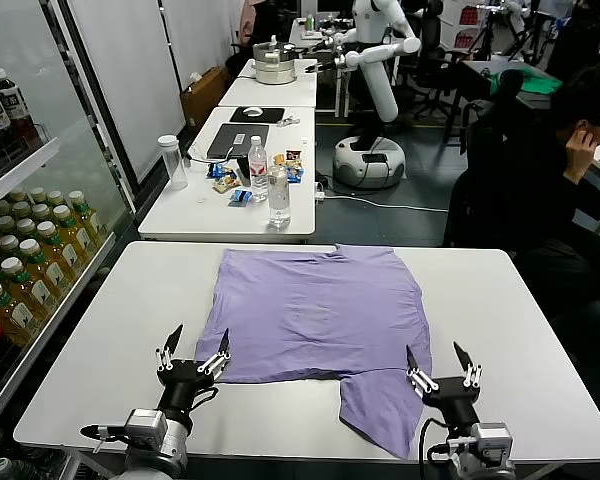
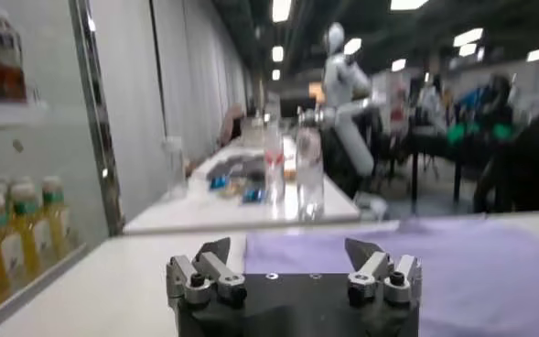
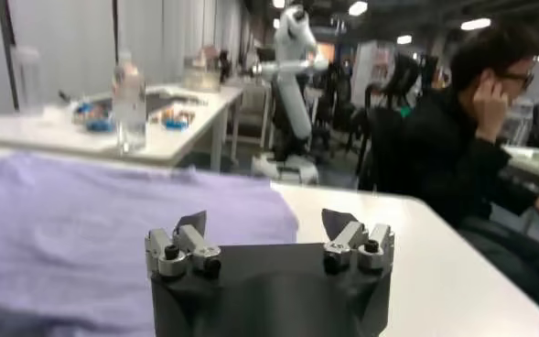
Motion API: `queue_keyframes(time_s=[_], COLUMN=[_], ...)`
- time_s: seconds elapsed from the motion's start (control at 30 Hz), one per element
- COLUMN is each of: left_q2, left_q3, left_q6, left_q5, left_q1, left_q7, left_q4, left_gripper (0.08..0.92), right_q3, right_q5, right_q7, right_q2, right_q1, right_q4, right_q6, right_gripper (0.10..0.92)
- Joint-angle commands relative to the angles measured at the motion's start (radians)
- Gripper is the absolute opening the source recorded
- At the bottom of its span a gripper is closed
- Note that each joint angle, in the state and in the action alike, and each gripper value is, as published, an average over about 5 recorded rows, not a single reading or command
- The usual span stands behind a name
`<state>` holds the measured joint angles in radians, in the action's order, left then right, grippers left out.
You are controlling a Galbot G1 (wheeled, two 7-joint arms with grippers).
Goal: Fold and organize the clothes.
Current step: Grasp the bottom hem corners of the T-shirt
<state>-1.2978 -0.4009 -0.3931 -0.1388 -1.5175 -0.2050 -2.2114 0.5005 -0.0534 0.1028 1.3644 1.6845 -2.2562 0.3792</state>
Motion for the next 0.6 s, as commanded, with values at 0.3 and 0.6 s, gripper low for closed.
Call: queue_keyframes(time_s=[0.3, 0.6], left_q2=[0.048, 0.044], left_q3=[0.033, 0.034], left_q6=[-0.189, -0.185], left_q5=[-0.015, -0.059], left_q1=[0.018, 0.015], left_q7=[-0.070, -0.083], left_q4=[0.133, 0.133], left_gripper=[0.823, 0.823], right_q3=[-0.047, -0.087], right_q5=[0.057, 0.034], right_q7=[-0.002, -0.036], right_q2=[0.014, 0.031], right_q1=[0.139, 0.133], right_q4=[0.048, 0.089], right_q6=[0.012, -0.020], right_gripper=[0.823, 0.823])
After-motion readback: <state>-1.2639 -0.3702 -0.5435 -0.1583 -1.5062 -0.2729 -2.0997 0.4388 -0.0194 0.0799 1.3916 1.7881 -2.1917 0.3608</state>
